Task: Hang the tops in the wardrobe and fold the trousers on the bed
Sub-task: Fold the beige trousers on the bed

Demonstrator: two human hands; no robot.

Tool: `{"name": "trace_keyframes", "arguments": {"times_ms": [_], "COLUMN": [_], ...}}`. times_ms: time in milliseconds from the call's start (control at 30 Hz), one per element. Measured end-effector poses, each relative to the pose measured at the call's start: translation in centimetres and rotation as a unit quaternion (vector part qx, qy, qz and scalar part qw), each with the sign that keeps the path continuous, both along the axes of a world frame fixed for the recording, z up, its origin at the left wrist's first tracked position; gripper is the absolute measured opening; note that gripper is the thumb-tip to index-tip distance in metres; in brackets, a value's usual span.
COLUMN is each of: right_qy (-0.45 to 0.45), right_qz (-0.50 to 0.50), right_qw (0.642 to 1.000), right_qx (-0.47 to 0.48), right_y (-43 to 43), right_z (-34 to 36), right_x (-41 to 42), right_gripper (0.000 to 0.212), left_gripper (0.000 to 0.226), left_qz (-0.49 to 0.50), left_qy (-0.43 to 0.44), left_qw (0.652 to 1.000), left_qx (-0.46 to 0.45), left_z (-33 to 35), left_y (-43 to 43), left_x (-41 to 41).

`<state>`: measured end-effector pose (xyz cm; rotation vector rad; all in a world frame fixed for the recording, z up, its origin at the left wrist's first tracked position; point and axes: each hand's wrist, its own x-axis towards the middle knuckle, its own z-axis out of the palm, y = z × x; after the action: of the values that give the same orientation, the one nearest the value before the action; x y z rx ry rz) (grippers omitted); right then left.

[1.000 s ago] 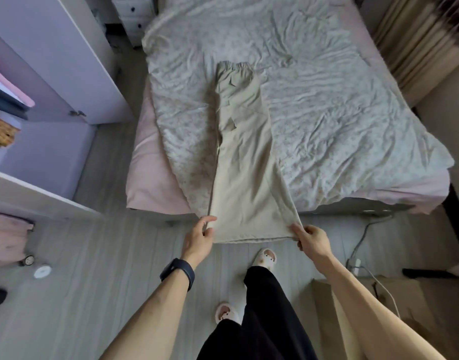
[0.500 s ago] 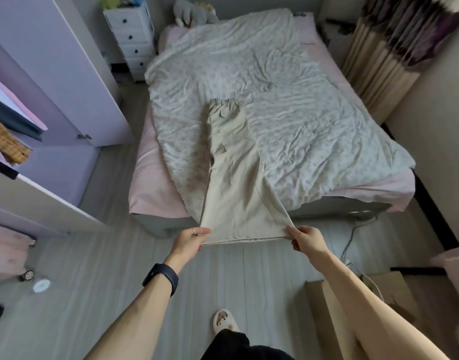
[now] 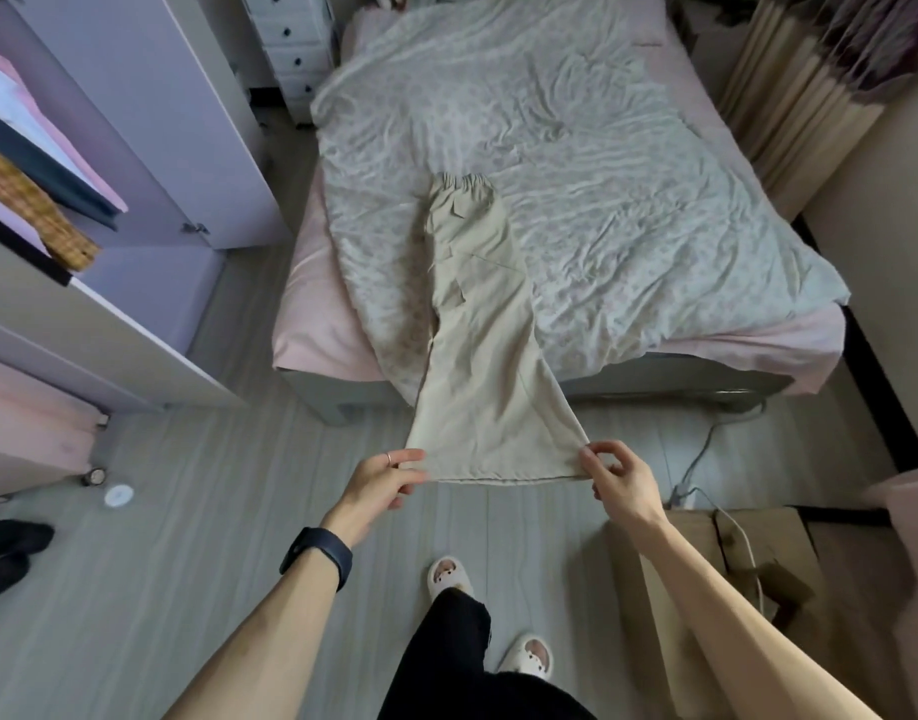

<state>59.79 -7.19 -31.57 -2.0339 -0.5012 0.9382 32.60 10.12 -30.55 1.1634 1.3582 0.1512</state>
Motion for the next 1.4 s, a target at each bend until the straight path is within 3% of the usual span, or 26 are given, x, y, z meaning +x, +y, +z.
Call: {"name": "trace_keyframes", "arguments": {"times_ms": [67,133,200,300,433,700,867,967,1100,1400], "right_qy": [0.051,0.080,0.009,-0.129,-0.224,-0.240,-0.241,-0.232,-0.216,-0.199], "right_qz": [-0.001,0.024,0.057,0.079,0.098,0.059,0.040,0.045,0.063,0.104], "right_qw": [0.998,0.996,0.997,0.988,0.969,0.969,0.970,0.971,0.972,0.971], "right_qx": [0.024,0.042,0.042,0.031,0.033,0.023,0.003,-0.019,-0.062,-0.084], "right_y": [1.3,3.5,6.2,10.8,17.6,31.0,37.3,39.4,42.7,58.7], "right_z": [1.0,2.2,3.0,4.8,5.4,6.8,6.7,5.8,4.0,1.5], "right_x": [0.7,2.1,3.9,6.3,9.7,14.3,15.6,16.9,19.7,29.9], "right_gripper": [0.013,0.035,0.038,0.008,0.025,0.044,0.048,0.047,0.042,0.045], "left_gripper": [0.046,0.056,0.044,0.042,0.032,0.051,0.052,0.044,0.015,0.017], "left_qz": [-0.043,-0.064,-0.049,-0.018,-0.063,-0.091,-0.074,-0.078,-0.097,-0.057], "left_qy": [-0.004,-0.009,-0.018,0.018,0.063,0.062,0.046,0.041,0.044,0.123], "left_qw": [0.999,0.996,0.990,0.973,0.945,0.940,0.963,0.964,0.962,0.954], "left_qx": [0.026,0.068,0.131,0.230,0.315,0.323,0.256,0.253,0.251,0.269], "left_z": [0.9,1.6,2.1,2.7,4.0,4.9,4.1,3.5,3.2,1.5], "left_y": [1.4,3.4,6.0,10.4,17.0,30.4,36.6,39.0,42.6,56.1], "left_x": [0.4,1.3,2.4,4.1,7.1,12.6,15.3,16.4,19.0,28.8]}}
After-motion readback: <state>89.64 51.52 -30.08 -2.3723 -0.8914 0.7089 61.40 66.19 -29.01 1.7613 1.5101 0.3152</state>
